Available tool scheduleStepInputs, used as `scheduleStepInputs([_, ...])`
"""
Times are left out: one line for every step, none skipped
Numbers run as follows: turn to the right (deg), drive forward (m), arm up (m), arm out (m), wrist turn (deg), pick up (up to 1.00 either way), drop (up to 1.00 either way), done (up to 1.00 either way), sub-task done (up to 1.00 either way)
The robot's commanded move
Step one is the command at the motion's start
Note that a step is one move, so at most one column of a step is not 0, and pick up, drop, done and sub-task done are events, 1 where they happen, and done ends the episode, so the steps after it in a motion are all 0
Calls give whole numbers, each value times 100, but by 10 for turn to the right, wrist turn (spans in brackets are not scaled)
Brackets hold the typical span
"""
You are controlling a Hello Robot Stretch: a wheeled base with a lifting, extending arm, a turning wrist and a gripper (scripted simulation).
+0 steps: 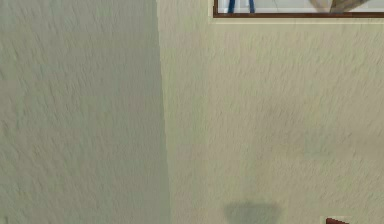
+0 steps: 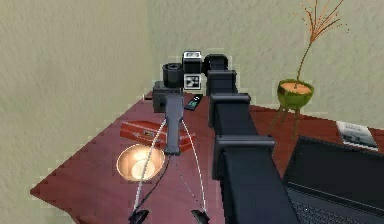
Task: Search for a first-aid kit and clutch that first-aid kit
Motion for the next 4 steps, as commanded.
scheduleStepInputs([0,0,0,0,450,0,0,0,0])
scheduleStepInputs([0,0,0,0,450,0,0,0,0])
scheduleStepInputs([0,0,0,0,450,0,0,0,0])
scheduleStepInputs([0,0,0,0,360,0,0,0,0])
